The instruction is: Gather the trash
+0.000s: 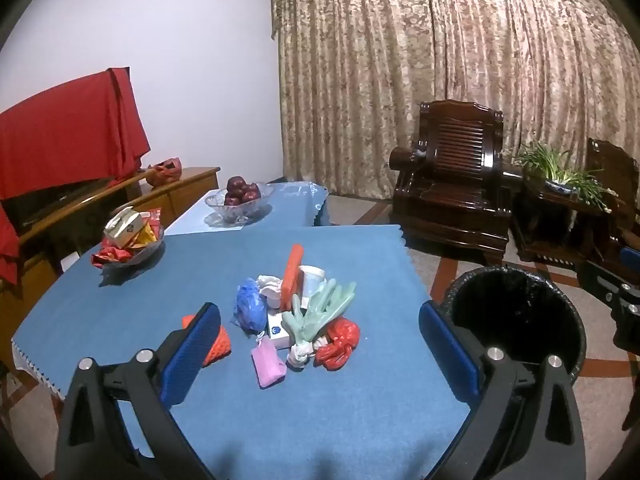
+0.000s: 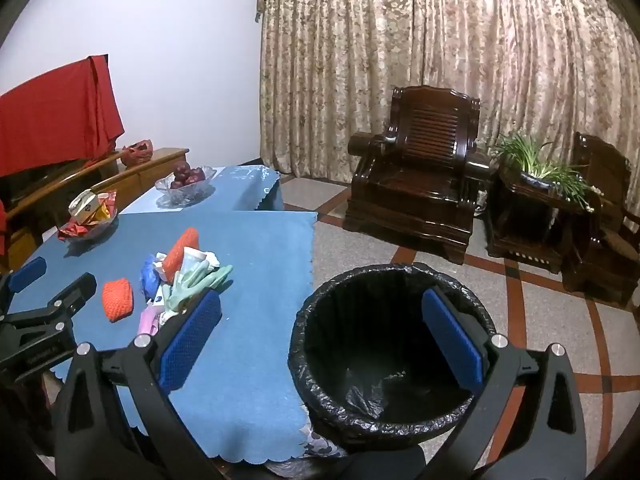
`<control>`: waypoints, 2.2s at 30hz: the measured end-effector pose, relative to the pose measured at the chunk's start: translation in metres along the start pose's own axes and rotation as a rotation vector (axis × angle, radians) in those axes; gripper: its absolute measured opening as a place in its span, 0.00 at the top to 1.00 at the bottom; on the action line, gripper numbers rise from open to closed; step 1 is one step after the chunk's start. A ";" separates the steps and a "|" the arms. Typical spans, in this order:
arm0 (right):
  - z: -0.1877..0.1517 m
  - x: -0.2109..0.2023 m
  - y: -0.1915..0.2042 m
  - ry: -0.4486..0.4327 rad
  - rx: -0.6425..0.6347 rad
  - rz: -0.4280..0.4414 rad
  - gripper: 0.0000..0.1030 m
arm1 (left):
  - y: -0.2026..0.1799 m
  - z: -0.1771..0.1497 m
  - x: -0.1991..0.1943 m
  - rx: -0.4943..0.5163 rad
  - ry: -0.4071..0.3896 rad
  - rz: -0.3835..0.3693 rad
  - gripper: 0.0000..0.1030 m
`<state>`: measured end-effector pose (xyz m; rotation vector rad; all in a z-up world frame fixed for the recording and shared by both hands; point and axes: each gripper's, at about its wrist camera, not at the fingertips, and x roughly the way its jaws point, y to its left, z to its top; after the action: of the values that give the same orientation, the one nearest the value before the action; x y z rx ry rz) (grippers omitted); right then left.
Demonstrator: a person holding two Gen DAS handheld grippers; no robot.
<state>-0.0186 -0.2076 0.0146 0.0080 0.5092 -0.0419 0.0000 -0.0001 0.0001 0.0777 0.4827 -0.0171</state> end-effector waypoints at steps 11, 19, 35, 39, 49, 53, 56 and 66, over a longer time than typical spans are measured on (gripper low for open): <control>0.000 0.001 0.002 0.004 -0.003 -0.002 0.05 | 0.006 0.000 0.001 -0.007 -0.001 -0.004 0.06; 0.000 0.001 0.002 0.004 -0.002 -0.002 0.05 | 0.015 0.007 0.003 -0.009 -0.004 -0.004 0.06; -0.001 -0.001 -0.001 0.002 0.000 -0.002 0.05 | 0.020 0.007 -0.005 -0.014 -0.008 -0.003 0.06; -0.001 -0.001 -0.001 0.002 0.000 -0.002 0.05 | 0.018 0.006 -0.004 -0.013 -0.008 -0.003 0.06; -0.001 0.000 -0.001 0.005 0.004 -0.005 0.05 | 0.020 0.005 -0.003 -0.014 -0.008 -0.004 0.06; -0.001 0.000 -0.001 0.006 0.005 -0.006 0.05 | 0.021 0.005 -0.003 -0.014 -0.008 -0.004 0.06; -0.001 0.000 -0.001 0.006 0.006 -0.006 0.05 | 0.021 0.004 -0.003 -0.014 -0.008 -0.004 0.06; -0.001 0.000 0.000 0.005 0.007 -0.005 0.05 | 0.020 0.004 -0.002 -0.014 -0.008 -0.005 0.06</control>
<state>-0.0193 -0.2078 0.0141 0.0133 0.5141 -0.0485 0.0007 0.0192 0.0055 0.0626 0.4745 -0.0184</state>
